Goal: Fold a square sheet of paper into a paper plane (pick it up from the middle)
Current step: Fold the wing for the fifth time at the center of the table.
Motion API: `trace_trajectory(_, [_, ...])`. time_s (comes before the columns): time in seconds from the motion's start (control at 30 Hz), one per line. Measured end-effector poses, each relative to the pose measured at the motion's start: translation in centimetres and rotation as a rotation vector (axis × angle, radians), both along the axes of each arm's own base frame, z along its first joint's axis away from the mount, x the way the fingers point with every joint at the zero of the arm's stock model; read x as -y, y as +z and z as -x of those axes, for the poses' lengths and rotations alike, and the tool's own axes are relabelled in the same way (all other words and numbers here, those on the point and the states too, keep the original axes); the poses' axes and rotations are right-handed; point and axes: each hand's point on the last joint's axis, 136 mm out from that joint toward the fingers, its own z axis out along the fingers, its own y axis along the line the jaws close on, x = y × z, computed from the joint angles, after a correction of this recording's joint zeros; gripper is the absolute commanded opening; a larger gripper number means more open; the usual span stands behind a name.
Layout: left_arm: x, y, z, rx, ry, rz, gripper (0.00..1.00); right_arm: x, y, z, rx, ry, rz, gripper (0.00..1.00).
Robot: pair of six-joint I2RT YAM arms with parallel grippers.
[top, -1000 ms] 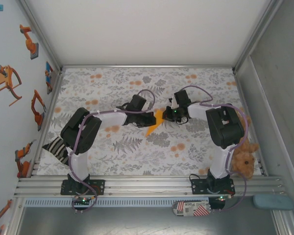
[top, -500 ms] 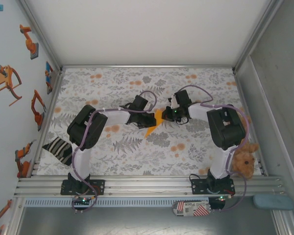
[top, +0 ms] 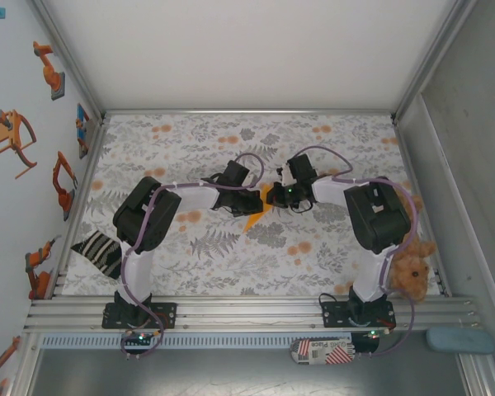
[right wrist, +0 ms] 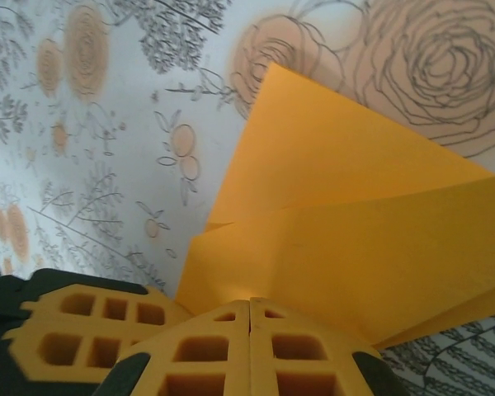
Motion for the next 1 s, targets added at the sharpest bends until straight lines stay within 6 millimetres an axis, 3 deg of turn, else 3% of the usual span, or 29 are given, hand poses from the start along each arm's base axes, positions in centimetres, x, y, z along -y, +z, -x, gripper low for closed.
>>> trace_trajectory(0.2, [-0.2,-0.2,0.1,-0.003,0.014,0.004,0.00,1.6,-0.8,-0.9,-0.025,-0.042,-0.007,0.00])
trace_trajectory(0.43, [-0.2,-0.2,0.1,0.003,0.025,0.018,0.00,4.7,-0.8,-3.2,-0.060,-0.112,-0.085,0.00])
trace_trajectory(0.6, [-0.1,0.1,0.0,-0.001,0.024,0.016,0.00,7.4,-0.5,-5.1,-0.027,-0.195,-0.035,0.00])
trace_trajectory(0.7, [-0.2,0.2,0.2,-0.017,0.021,0.001,0.07,8.8,0.6,-5.4,-0.001,-0.238,0.010,0.00])
trace_trajectory(0.83, [-0.2,1.3,0.1,-0.014,0.015,-0.003,0.21,9.6,4.2,-5.6,0.079,-0.272,0.047,0.00])
trace_trajectory(0.9, [-0.3,2.8,0.0,0.007,0.015,0.006,0.31,9.5,5.9,-5.4,0.118,-0.279,0.065,0.02])
trace_trajectory(1.0, [-0.8,6.3,-0.5,0.071,0.032,0.041,0.44,8.8,7.4,-4.4,0.148,-0.281,0.101,0.14])
